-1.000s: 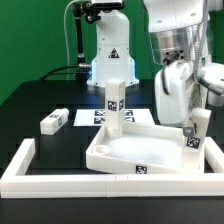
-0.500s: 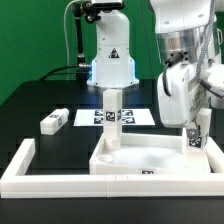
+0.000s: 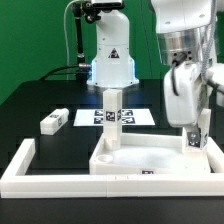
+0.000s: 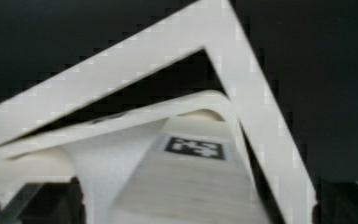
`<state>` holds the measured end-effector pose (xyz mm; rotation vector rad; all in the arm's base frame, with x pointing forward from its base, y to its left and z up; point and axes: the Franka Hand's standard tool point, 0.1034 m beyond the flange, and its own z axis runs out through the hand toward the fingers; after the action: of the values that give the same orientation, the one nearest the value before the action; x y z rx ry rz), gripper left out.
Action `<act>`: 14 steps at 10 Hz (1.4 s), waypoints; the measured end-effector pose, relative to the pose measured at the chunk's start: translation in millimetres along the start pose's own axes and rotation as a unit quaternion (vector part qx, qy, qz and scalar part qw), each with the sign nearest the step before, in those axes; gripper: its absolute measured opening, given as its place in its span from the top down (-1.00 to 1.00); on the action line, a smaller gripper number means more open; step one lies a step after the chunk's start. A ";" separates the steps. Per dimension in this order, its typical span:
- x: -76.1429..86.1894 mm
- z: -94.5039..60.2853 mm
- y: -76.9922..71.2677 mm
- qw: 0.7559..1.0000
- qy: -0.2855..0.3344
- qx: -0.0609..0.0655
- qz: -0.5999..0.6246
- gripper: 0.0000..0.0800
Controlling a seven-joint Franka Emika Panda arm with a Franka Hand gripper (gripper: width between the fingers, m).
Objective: Assemble desk
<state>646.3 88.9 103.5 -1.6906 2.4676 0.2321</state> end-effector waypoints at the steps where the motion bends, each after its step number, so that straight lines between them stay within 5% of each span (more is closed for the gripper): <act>1: -3.8 -0.2 0.8 0.994 0.015 0.002 -0.108 -0.62; 6: -10.3 -1.5 2.9 0.943 0.024 -0.003 -0.331 -0.62; 8: 0.4 -0.8 -0.7 0.850 0.055 -0.021 -0.524 -0.62; 9: 1.6 -1.1 -1.5 0.825 0.059 -0.024 -0.562 -0.62; 11: 1.8 -1.0 -1.5 0.830 0.059 -0.024 -0.554 -0.62; 13: 1.7 -0.8 -1.4 0.851 0.059 -0.022 -0.521 -0.01; 14: 1.7 -0.7 -1.3 0.864 0.060 -0.020 -0.499 -0.01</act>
Offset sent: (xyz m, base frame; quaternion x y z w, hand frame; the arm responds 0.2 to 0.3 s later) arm 0.0000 0.0000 0.0000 0.0000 0.0000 -0.1296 0.9916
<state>646.9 86.7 103.8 -2.7626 1.3224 0.0447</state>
